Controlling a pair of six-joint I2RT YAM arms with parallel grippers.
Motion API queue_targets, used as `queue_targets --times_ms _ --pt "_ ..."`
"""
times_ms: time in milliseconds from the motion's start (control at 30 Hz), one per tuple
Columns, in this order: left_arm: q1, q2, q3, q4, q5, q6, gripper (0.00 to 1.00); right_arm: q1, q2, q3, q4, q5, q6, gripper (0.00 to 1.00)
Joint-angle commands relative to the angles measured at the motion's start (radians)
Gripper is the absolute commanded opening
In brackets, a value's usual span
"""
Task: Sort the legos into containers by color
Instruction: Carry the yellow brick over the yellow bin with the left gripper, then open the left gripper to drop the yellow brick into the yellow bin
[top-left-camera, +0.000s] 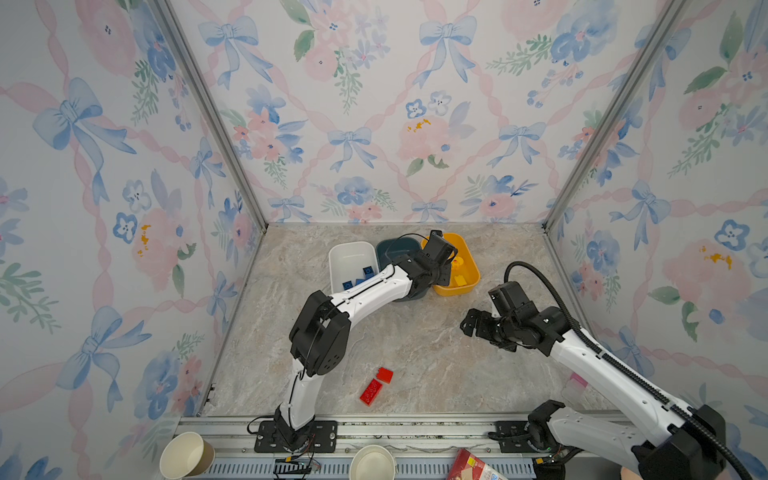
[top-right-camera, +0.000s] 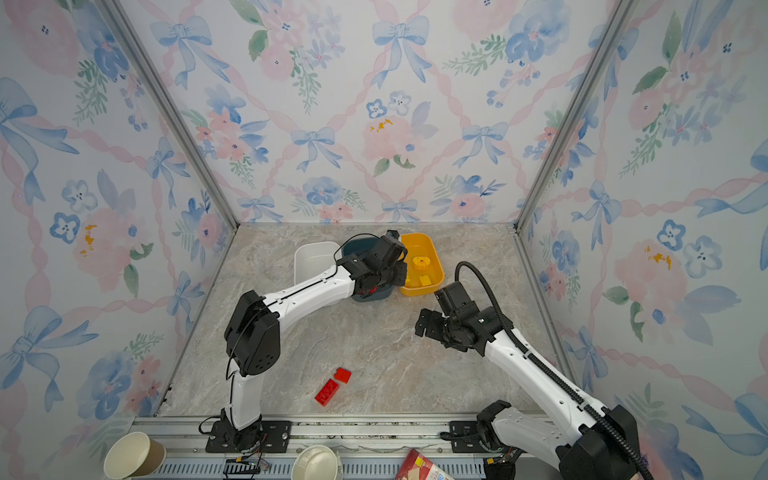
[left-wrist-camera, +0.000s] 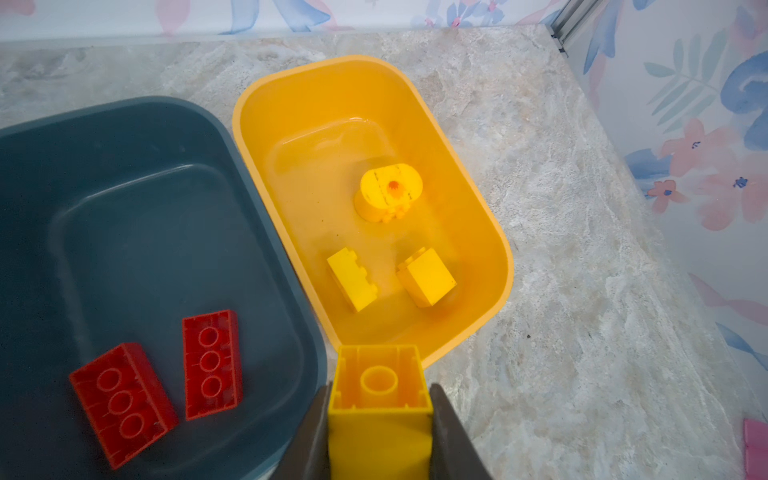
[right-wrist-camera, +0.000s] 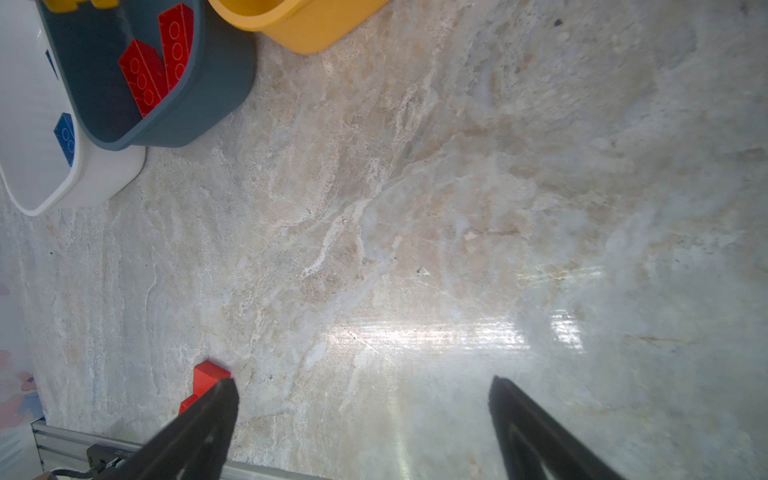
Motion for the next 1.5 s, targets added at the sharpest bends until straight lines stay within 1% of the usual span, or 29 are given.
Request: queue_targets --times_ms 0,267,500,633,700,733,867,967,1133,1300,1467 --pt "0.015 0.06 0.069 0.011 0.021 0.035 0.22 -0.015 -0.017 -0.006 -0.039 -0.001 -0.014 0.97" --pt "0.032 0.182 0.167 0.058 0.063 0.037 0.21 -0.032 -0.029 -0.012 -0.05 -0.005 -0.02 0.97" --pt "0.037 0.279 0.253 0.072 0.075 0.044 0.21 -0.042 -0.028 -0.017 -0.048 -0.009 -0.024 0.97" --pt "0.042 0.324 0.292 0.071 0.075 0.044 0.24 -0.043 -0.027 -0.018 -0.047 -0.01 -0.024 0.97" --pt "0.044 0.336 0.305 0.071 0.079 0.044 0.29 -0.042 -0.027 -0.02 -0.047 -0.012 -0.024 0.97" --pt "0.046 0.34 0.31 0.071 0.081 0.043 0.33 -0.044 -0.026 -0.02 -0.046 -0.012 -0.025 0.97" --pt "0.046 0.338 0.316 0.072 0.084 0.041 0.54 -0.047 -0.025 -0.022 -0.044 -0.014 -0.026 0.97" --pt "0.043 0.326 0.311 0.072 0.086 0.039 0.62 -0.047 -0.024 -0.022 -0.04 -0.016 -0.026 0.97" --pt "0.038 0.286 0.288 0.071 0.079 0.037 0.68 -0.046 -0.025 -0.02 -0.039 -0.016 -0.026 0.97" --pt "0.029 0.234 0.239 0.071 0.064 0.042 0.7 -0.047 -0.031 -0.02 -0.041 -0.016 -0.025 0.97" --pt "0.027 0.16 0.143 0.081 0.057 0.037 0.7 -0.047 -0.038 -0.016 -0.049 -0.015 -0.027 0.97"
